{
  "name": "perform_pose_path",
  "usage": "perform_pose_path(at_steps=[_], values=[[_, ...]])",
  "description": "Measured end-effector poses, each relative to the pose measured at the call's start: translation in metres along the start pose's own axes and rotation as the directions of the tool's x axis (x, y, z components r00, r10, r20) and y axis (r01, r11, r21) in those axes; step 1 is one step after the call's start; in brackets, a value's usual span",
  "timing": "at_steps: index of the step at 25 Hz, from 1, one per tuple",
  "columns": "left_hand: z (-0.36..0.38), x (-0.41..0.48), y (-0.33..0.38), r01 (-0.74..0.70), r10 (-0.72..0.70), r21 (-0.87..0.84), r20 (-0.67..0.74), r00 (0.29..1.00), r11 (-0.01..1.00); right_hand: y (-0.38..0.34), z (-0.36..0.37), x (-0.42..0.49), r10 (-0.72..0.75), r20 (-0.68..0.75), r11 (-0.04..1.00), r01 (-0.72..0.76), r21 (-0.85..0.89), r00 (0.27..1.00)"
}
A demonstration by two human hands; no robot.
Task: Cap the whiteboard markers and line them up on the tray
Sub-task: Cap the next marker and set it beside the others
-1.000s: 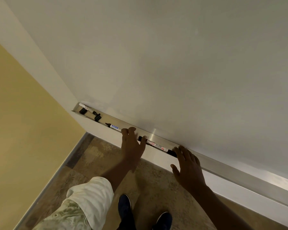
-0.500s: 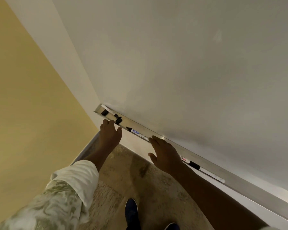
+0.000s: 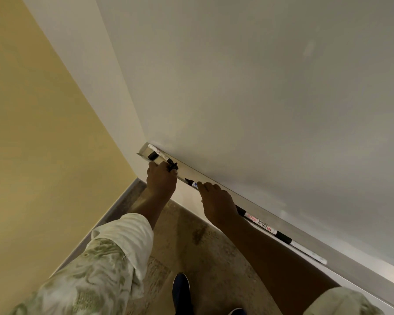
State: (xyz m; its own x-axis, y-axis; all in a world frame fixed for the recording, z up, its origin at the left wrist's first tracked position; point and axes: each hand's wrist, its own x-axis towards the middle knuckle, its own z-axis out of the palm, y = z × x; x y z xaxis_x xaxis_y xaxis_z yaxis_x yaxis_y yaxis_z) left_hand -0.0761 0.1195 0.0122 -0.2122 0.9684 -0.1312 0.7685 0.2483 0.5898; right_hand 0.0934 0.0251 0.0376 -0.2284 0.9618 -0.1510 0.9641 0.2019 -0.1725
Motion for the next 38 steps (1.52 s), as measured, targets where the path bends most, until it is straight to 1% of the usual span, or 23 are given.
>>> perform_pose_path(at_steps=[2, 5, 8, 12, 14, 16, 19, 22, 25, 27, 30, 35, 38], values=[[0.0, 0.001, 0.0, -0.019, 0.019, 0.002, 0.002, 1.0, 1.0, 0.001, -0.001, 0.002, 0.039, -0.032, 0.999, -0.039, 0.002, 0.999], [0.001, -0.002, 0.002, -0.069, 0.069, 0.002, 0.028, 0.997, 0.998, 0.007, 0.0, 0.002, 0.08, -0.043, 0.997, -0.079, 0.022, 0.996], [0.003, -0.009, 0.004, -0.16, 0.159, 0.03, 0.035, 0.987, 0.987, 0.013, 0.003, -0.001, 0.099, -0.042, 0.994, -0.096, 0.059, 0.994], [0.002, -0.023, 0.004, -0.263, 0.264, -0.021, 0.022, 0.964, 0.964, 0.016, -0.006, -0.009, 0.156, -0.086, 0.974, -0.138, 0.18, 0.984], [-0.003, -0.029, 0.006, -0.287, 0.29, -0.094, 0.024, 0.957, 0.953, 0.016, -0.017, -0.016, 0.189, -0.128, 0.952, -0.15, 0.266, 0.974], [-0.013, -0.038, 0.013, -0.248, 0.263, -0.227, 0.04, 0.964, 0.942, 0.017, -0.03, -0.028, 0.213, -0.18, 0.929, -0.142, 0.343, 0.96], [-0.031, -0.059, 0.024, -0.139, 0.208, -0.403, 0.133, 0.969, 0.905, 0.021, -0.053, -0.05, 0.216, -0.241, 0.908, -0.104, 0.406, 0.946], [-0.052, -0.082, 0.036, -0.046, 0.201, -0.581, 0.206, 0.958, 0.813, 0.025, -0.077, -0.076, 0.192, -0.282, 0.915, -0.067, 0.398, 0.94], [-0.068, -0.1, 0.049, -0.037, 0.252, -0.687, 0.215, 0.944, 0.726, 0.029, -0.097, -0.099, 0.16, -0.295, 0.928, -0.042, 0.371, 0.942], [-0.075, -0.112, 0.058, -0.061, 0.297, -0.704, 0.219, 0.929, 0.708, 0.031, -0.108, -0.112, 0.148, -0.31, 0.937, -0.032, 0.349, 0.939], [-0.079, -0.124, 0.069, -0.113, 0.351, -0.692, 0.213, 0.912, 0.713, 0.03, -0.119, -0.127, 0.12, -0.334, 0.946, -0.006, 0.323, 0.935], [-0.082, -0.145, 0.086, -0.257, 0.48, -0.621, 0.22, 0.849, 0.74, 0.033, -0.13, -0.152, 0.127, -0.339, 0.949, -0.015, 0.314, 0.932], [-0.082, -0.158, 0.095, -0.275, 0.513, -0.617, 0.247, 0.822, 0.738, 0.035, -0.134, -0.168, 0.13, -0.352, 0.948, -0.012, 0.319, 0.927]])
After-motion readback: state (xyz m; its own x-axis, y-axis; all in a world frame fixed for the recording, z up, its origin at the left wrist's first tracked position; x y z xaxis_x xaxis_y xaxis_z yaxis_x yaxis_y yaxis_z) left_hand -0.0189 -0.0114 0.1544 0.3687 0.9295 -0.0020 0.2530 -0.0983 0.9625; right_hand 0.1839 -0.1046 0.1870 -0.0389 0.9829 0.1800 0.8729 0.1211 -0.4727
